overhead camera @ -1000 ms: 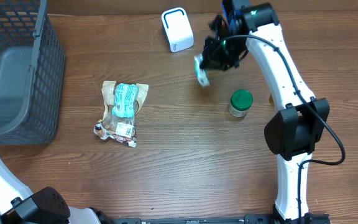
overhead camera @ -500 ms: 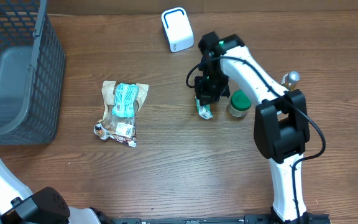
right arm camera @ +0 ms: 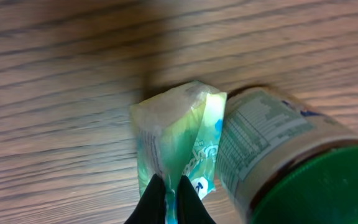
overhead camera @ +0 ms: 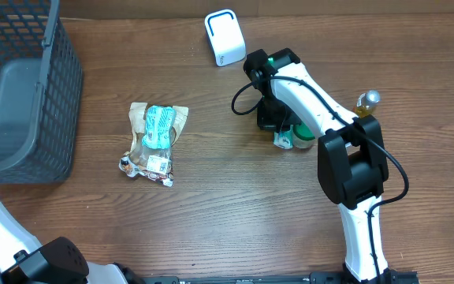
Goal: Scan the item barcode
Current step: 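Move the small box right and set it down beside the green jar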
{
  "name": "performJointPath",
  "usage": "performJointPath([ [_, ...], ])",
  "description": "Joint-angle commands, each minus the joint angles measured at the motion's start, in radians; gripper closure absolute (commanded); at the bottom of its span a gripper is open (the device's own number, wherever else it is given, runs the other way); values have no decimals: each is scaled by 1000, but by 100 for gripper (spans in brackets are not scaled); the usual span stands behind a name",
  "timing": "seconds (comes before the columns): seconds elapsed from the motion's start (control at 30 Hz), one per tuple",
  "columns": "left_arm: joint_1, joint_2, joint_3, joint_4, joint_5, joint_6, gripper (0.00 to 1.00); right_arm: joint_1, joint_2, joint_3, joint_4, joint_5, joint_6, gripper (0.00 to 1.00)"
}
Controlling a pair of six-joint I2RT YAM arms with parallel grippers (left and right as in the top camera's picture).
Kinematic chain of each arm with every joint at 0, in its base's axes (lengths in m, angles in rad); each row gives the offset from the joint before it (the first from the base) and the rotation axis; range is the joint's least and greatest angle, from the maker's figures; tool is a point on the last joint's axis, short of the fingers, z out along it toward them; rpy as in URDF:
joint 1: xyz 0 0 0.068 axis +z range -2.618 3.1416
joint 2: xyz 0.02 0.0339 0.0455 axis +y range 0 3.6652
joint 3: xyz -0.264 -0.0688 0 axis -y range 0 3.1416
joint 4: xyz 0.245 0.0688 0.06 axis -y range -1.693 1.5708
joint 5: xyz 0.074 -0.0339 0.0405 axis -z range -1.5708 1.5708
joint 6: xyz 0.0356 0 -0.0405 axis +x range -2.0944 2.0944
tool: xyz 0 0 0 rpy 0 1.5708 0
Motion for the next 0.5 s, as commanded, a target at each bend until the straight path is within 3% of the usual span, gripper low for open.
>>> performJointPath([
  [0.0,-1,5,18,1,6,19,0,-18,6,-5,-12,82,23,96],
  [0.4,-1,5,18,1,6,19,1,-18,6,-5,-16,58,21,96],
  [0.47,-1,5,18,1,6,19,0,-11,6,-5,-18,57,17,90],
])
